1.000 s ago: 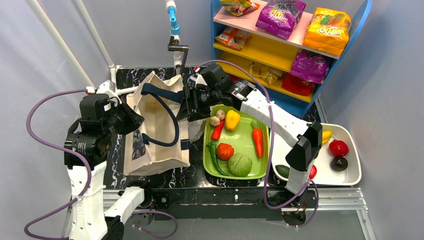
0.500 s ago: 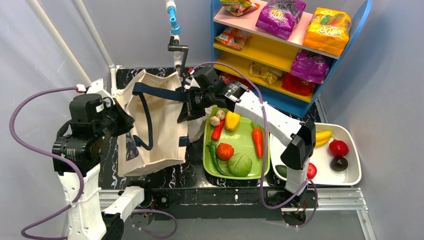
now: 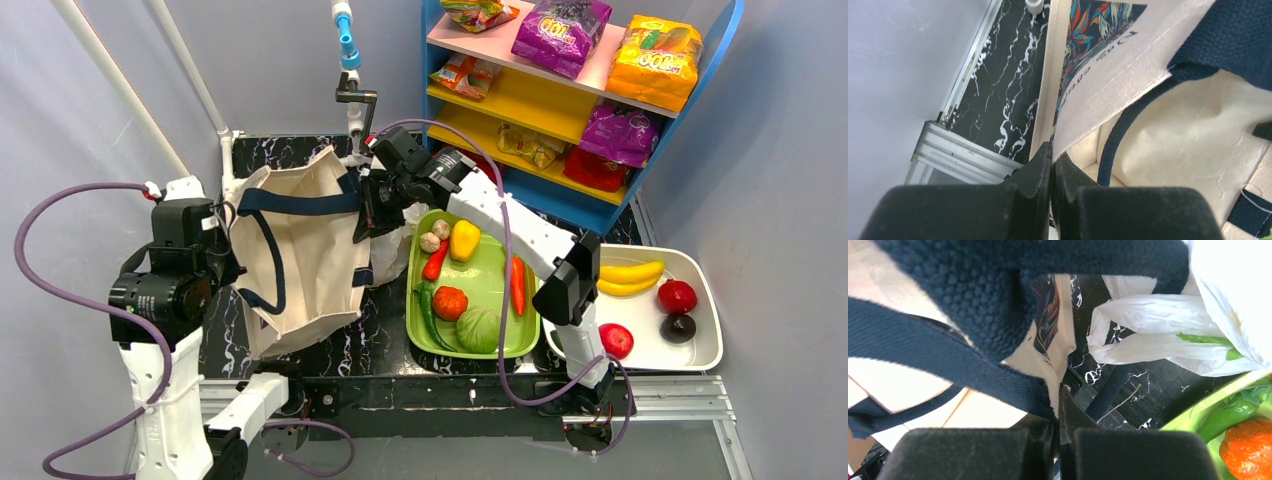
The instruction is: Place the food into the grocery bag and tie it
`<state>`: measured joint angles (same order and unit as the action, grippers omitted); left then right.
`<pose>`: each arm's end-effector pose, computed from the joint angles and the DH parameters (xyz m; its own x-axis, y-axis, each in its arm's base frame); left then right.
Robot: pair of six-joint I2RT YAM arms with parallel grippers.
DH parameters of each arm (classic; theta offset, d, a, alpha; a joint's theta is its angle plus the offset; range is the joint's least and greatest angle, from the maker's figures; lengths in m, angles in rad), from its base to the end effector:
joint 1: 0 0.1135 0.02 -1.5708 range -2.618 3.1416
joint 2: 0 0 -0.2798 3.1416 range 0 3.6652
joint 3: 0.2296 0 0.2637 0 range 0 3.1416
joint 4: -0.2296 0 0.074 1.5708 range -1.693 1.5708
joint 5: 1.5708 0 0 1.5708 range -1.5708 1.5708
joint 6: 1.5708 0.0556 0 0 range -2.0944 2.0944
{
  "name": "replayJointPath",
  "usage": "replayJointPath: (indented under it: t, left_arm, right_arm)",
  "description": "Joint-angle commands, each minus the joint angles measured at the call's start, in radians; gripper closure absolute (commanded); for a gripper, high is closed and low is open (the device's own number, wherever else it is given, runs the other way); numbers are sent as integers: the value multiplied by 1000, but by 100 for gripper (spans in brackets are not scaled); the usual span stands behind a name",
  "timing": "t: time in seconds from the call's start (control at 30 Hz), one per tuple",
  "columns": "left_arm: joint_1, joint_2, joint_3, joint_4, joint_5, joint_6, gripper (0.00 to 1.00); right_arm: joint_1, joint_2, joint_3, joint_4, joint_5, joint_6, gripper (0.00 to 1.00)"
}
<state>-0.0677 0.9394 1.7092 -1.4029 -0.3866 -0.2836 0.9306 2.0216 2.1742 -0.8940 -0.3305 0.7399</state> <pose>0.0998 0.0142 0.4869 -0.4994 -0.2259 -0.8364 -0.3962 0.9181 -0.0114 0.2722 0.3957 0.3782 -0.9058 -0.1484 -0.3969 -0.3938 0.6407 0.6591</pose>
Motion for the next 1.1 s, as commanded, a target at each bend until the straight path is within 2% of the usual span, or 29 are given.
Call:
replayJointPath:
  t: [0.0, 0.07, 0.23, 0.37, 0.6, 0.73, 0.87, 1.07]
  left_arm:
    - [3, -32, -109, 13, -20, -83, 100]
    - [3, -50, -185, 59, 49, -167, 100]
    - [3, -110, -344, 156, 104, -279, 100]
    - [3, -108, -381, 163, 83, -338, 100]
    - [3, -65, -377, 167, 143, -371, 100]
    - [3, -70, -361, 186, 202, -374, 100]
    - [3, -87, -369, 211, 217, -390, 100]
    - [3, -132, -412, 252, 228, -400, 100]
  right_arm:
    - [-12, 42, 102, -30, -18, -20, 99]
    - [-12, 54, 108, -36, -18, -25, 99]
    - [-13, 56, 108, -54, -29, -47, 76]
    - [-18, 33, 113, -73, -47, -66, 60]
    - [-44, -48, 118, -164, -9, -141, 44]
    - [-83, -129, 113, -231, 82, -198, 36]
    - [-130, -224, 81, -266, 248, -249, 25]
    - [-182, -367, 28, -164, 503, -365, 15]
